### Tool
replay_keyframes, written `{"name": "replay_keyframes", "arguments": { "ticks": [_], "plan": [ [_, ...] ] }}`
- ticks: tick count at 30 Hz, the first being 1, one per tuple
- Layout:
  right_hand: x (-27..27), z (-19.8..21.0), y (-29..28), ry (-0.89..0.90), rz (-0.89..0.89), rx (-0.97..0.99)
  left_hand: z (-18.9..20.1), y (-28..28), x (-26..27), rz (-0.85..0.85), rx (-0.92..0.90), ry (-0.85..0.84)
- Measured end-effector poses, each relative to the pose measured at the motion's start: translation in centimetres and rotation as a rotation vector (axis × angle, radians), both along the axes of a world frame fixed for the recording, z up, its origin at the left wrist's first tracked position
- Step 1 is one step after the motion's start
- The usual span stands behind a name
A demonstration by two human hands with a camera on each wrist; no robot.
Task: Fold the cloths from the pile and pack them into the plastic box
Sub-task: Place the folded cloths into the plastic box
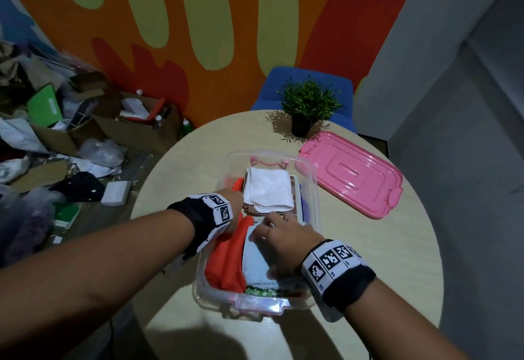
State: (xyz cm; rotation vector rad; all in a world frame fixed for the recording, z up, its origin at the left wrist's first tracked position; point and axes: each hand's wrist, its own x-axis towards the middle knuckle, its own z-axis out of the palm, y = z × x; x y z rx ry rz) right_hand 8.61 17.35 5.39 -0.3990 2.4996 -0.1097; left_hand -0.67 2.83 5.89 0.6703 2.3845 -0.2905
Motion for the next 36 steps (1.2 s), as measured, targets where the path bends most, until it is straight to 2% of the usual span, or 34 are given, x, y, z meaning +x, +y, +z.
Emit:
{"name": "replay_keyframes", "arguments": {
  "ticks": [2,5,10,13,15,19,21,25,30,33,36],
  "plan": [
    [0.3,0.4,-1.1,0.042,0.086,-0.022,-0.5,-0.7,-0.2,0.053,0.087,0.07],
    [0.3,0.0,-2.3,0.03,0.191,-0.032,0.8,-1.6,0.0,0.174,0.255,0.145],
    [-0.5,-0.5,-2.0,0.012,0.192,-0.127,2.2,-2.5,-0.6,0.289,0.274,0.238],
    [-0.7,-1.0,-2.1,0.041,0.073,-0.233,1.3,-2.4,-0.9,0.303,0.324,0.213],
    [-0.8,-0.9,-2.5,0.022,0.08,-0.23,0.7,-2.0,-0.8,0.319,0.369,0.204],
    [-1.0,-0.6,-3.2,-0.059,0.136,-0.242,0.7,-1.6,-1.9,0.3,0.501,0.377],
    [-1.0,-0.7,-3.5,-0.105,0.151,-0.223,0.8,-1.5,-2.8,0.267,0.505,0.447],
    [-1.1,-0.9,-3.5,-0.128,0.128,-0.232,-0.6,-0.3,-3.2,0.186,0.319,0.386],
    [-1.0,-1.4,-3.3,-0.124,0.123,-0.255,-2.8,1.3,-2.6,-0.075,-0.109,0.463],
    [-1.1,-1.3,-3.1,-0.105,0.135,-0.256,-3.9,1.8,-3.0,-0.147,-0.193,0.515],
    [-1.2,-1.3,-3.6,-0.04,0.172,-0.142,-4.7,1.6,-3.3,-0.16,-0.216,0.466]
  ]
}}
